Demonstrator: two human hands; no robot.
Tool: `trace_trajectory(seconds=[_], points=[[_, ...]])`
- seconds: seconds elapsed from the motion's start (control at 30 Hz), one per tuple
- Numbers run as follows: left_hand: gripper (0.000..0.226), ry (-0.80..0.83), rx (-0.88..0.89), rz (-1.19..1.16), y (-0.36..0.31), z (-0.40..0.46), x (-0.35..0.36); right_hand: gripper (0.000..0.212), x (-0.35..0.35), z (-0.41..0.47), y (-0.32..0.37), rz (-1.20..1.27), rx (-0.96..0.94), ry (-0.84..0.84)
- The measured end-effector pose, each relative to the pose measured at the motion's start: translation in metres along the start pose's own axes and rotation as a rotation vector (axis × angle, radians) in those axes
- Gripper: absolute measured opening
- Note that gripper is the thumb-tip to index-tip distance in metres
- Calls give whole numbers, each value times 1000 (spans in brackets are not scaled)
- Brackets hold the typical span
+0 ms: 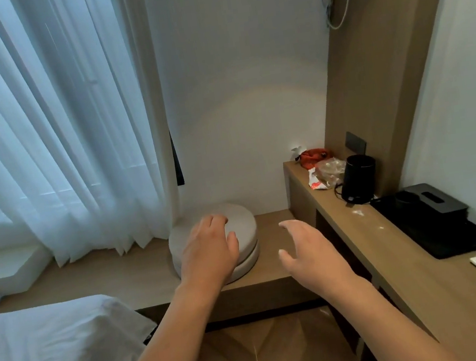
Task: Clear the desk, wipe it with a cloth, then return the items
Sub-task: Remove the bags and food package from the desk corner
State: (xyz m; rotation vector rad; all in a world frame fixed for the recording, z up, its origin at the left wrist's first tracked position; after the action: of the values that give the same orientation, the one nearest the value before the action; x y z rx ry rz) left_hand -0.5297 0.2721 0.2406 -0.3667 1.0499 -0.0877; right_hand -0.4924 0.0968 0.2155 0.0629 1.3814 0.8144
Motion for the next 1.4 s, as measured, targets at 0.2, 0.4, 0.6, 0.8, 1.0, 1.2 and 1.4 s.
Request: trace_trajectory(seconds=[0.2, 0.4, 0.6, 0.8, 1.0, 1.2, 1.4], points=[[39, 21, 40, -56, 56, 119, 36, 59, 29, 129, -9, -15, 68, -14], [37, 30, 55, -103, 86, 242, 71, 59, 31, 232, -31, -75, 119, -66], [38, 114, 80, -122, 78, 326, 147, 61, 52, 318, -88, -85, 185, -9], [39, 143, 31, -176, 71, 423, 207, 57, 42, 415, -153, -32, 179, -29], [36, 178, -26, -288, 36, 514, 263, 55, 17, 482, -224, 152, 294, -116], [32, 301, -73, -384, -2, 572, 346, 51, 12, 506, -310, 383, 519, -193], [19, 437, -112, -483, -29, 634, 437, 28, 26, 539, -384, 480, 742, -237]])
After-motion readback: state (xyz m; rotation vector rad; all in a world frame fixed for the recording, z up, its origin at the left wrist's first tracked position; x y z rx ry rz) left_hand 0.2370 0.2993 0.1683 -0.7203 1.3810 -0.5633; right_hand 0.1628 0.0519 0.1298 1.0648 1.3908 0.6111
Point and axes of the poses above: each hand's wrist, its own z-axis towards the middle knuckle, its own x-axis out of the palm, y = z × x, the point moved 10 cm from there along z, towards the middle knuckle, and after that the axes turned 1 degree about -z, right-handed, at the moved point
